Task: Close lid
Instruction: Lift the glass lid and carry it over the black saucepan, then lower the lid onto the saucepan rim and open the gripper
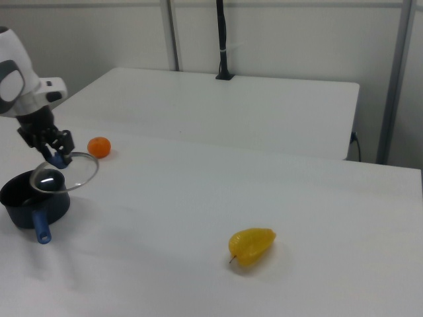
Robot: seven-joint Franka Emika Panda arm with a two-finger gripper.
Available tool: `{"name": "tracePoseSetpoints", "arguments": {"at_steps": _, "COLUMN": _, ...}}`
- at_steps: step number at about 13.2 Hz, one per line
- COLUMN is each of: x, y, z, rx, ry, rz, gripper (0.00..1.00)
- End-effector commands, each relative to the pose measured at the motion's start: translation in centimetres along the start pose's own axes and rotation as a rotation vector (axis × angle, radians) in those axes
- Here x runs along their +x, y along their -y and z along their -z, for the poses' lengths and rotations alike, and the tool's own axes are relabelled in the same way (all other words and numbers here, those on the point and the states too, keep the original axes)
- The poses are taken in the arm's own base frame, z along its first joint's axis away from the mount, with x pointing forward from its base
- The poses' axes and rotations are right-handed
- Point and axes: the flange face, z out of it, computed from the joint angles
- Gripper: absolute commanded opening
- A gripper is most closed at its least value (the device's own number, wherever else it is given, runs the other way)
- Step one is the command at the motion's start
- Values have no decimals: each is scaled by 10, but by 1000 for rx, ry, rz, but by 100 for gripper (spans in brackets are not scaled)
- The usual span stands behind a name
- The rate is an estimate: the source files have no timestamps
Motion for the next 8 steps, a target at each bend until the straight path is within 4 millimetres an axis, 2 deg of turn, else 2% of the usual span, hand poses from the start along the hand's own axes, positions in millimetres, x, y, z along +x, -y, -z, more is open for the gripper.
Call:
{"name": "tracePoseSetpoints", "arguments": {"at_steps": 1, "x": -16, "y": 57, "z": -5, "rx": 4, "ry": 16, "rz": 18, "gripper": 40}}
{"name": "tracePoseSetpoints", "arguments": {"at_steps": 4, "x": -23, "y": 98, "z": -20, "rx": 30, "ry": 5, "rz": 85, "gripper": 41}}
{"name": "tracePoseSetpoints", "arguments": {"at_steps": 8, "x": -28, "y": 115, "z": -28, "rx": 17, "ry": 7, "rz": 91, "gripper": 41}}
